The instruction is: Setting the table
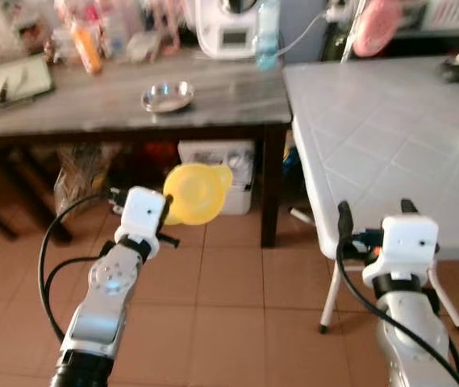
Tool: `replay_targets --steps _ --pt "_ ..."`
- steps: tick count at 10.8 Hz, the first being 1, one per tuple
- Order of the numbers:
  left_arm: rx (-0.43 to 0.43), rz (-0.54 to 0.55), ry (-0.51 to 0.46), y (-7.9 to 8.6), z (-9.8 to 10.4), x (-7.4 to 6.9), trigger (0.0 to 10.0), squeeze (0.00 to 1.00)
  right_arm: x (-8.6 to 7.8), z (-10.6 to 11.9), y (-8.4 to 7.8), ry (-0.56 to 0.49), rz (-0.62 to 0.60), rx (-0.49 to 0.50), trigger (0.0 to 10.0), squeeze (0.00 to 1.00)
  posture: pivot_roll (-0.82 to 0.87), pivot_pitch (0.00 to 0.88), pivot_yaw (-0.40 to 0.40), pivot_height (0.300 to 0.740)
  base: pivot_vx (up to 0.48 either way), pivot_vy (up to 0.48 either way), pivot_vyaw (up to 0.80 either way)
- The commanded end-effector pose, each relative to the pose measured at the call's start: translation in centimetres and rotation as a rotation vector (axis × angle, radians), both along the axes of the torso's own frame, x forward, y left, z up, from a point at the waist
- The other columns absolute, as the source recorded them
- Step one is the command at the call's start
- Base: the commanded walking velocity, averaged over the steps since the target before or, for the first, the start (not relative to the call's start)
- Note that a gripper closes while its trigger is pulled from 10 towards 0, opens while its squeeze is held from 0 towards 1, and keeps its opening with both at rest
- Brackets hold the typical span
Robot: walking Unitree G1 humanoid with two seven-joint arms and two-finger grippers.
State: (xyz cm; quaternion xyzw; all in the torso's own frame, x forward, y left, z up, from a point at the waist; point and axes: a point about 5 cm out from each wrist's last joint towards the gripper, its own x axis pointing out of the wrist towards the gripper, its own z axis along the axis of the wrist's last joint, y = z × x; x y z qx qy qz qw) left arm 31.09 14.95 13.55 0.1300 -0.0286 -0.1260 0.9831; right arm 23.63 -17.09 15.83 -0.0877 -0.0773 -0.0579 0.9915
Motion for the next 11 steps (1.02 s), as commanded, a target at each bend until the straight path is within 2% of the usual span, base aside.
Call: replay_targets --steps 1,4,7,8,11 --pt "0.017 0.033 -0.006 1.1 0.2 0.3 10.0 0.0 -0.1 0.1 0.8 -0.012 0.02 0.013 10.0 0.0 0.01 0.102 0.073 0.74 0.0 0.48 0.0" --pt "0.003 0.039 -0.016 0.8 0.5 0.7 10.0 0.0 -0.2 0.2 0.2 -0.009 0.013 -0.001 10.0 0.0 0.01 0.101 0.069 0.74 0.0 0.48 0.0" --pt "0.0 0.041 -0.032 0.7 0.7 0.8 10.0 0.0 -0.1 0.2 0.5 -0.009 0.021 -0.006 10.0 0.0 0.01 0.1 0.069 0.74 0.0 0.42 0.0" --pt "0.0 0.032 -0.056 0.4 1.0 0.8 10.0 0.0 -0.1 0.2 0.5 -0.009 0.022 -0.005 10.0 0.0 0.01 0.1 0.069 0.74 0.0 0.0 0.0" --pt "-0.065 0.012 -0.049 -0.6 2.0 1.4 10.0 0.0 -0.4 0.2 0.5 -0.007 0.021 -0.001 10.0 0.0 0.0 0.112 0.068 0.74 0.0 0.0 0.0"
